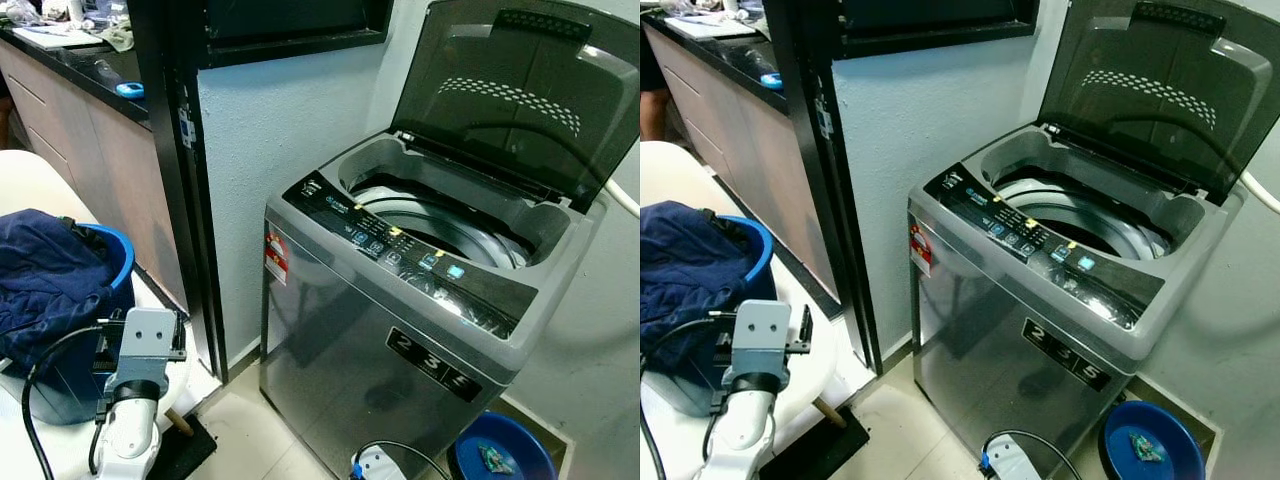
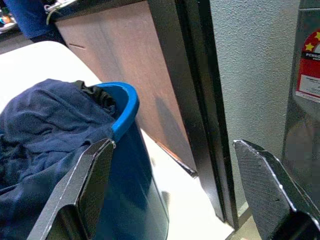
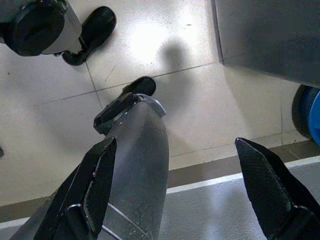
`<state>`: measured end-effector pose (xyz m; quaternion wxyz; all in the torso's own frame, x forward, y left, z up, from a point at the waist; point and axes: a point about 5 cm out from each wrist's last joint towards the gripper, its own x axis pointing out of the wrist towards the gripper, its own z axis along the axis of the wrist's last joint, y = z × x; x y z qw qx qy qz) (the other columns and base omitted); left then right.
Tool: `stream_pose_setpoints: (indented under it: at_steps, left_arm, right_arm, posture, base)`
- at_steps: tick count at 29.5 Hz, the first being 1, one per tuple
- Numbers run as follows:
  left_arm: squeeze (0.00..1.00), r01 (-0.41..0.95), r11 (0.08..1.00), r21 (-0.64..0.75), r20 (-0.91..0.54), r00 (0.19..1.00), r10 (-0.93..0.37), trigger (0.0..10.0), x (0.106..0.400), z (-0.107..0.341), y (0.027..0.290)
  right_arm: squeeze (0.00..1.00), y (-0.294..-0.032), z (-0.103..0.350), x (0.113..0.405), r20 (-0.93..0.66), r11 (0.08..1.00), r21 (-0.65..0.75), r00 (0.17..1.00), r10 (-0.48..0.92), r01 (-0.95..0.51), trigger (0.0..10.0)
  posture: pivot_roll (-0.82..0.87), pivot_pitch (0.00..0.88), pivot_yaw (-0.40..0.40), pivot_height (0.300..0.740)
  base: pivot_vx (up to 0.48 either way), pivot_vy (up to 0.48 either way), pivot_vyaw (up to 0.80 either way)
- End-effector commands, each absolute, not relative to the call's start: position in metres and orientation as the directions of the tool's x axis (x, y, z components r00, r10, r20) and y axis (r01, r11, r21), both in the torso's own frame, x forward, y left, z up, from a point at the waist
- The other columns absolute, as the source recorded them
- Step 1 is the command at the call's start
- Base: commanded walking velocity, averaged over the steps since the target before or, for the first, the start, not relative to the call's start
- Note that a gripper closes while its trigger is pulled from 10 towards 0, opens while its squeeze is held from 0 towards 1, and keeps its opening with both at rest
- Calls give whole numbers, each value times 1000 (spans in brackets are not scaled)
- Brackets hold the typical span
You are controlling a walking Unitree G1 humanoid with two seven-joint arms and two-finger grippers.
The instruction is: Clothes washing
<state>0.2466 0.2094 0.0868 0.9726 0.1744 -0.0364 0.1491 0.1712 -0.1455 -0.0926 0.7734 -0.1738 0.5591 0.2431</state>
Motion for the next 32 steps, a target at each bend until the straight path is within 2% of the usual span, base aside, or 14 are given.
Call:
stream_pose_setpoints:
  at_steps: [1,12,18,32]
  left_arm:
    - [0,-288,895,341,96,958,272,10000,245,81,207]
    - [0,-287,895,342,100,958,269,10000,246,82,206]
    - [0,-289,894,341,103,957,270,10000,247,83,206]
    - [0,-279,897,341,108,960,257,10000,248,84,203]
  right_arm:
    - [0,-148,-93,171,-950,827,-2,258,173,-563,10000]
    - [0,-149,-92,173,-951,826,-2,257,173,-564,10000]
    - [0,-143,-90,178,-947,821,6,260,188,-571,10000]
    - [0,-151,-91,175,-950,822,8,252,183,-569,10000]
  posture:
    - [298,0,-120,740]
    - [301,0,-126,740]
    - [301,0,-126,740]
    - [301,0,-126,740]
  base:
    - [0,319,0]
    - [0,154,0]
    - [0,480,0]
    - [0,460,0]
